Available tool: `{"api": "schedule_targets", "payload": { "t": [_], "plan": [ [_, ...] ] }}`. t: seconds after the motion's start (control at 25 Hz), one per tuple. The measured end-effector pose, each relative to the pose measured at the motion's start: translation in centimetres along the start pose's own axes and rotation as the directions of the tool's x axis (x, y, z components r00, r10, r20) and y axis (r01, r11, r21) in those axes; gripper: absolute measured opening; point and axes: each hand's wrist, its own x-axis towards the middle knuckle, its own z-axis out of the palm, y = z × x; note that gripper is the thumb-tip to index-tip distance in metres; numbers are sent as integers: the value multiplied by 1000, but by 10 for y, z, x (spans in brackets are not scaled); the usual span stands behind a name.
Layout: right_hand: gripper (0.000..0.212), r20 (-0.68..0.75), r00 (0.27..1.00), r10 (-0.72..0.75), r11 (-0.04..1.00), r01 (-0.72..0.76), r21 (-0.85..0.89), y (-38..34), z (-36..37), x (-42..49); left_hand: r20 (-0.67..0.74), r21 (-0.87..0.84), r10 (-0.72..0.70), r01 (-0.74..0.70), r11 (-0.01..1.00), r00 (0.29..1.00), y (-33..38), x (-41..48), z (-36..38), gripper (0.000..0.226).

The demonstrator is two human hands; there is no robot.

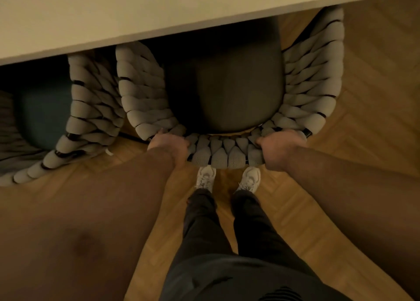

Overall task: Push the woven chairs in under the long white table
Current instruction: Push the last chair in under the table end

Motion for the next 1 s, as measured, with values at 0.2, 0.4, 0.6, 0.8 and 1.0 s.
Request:
{"api": "schedule_targets", "payload": {
  "t": [0.2,0.4,0.6,0.8,1.0],
  "plan": [
    [37,-47,999,11,1000,-12,-23,-5,10,1,-71,-103,31,-38,994,997,-1,-14,-2,62],
    [28,-28,999,41,999,-40,26,2,34,0,-98,-135,80,-93,986,992,15,-24,-5,61],
    [28,-30,997,75,997,-74,33,23,57,-5,-137,-142,139,-159,977,981,38,-25,-10,55],
    [29,-48,996,82,996,-80,40,55,54,-2,-209,-118,137,-164,979,968,48,-20,-30,55],
    [29,-75,994,78,997,-79,-12,80,43,9,-230,-144,135,-171,975,964,61,-11,-49,49]
  ]
}}
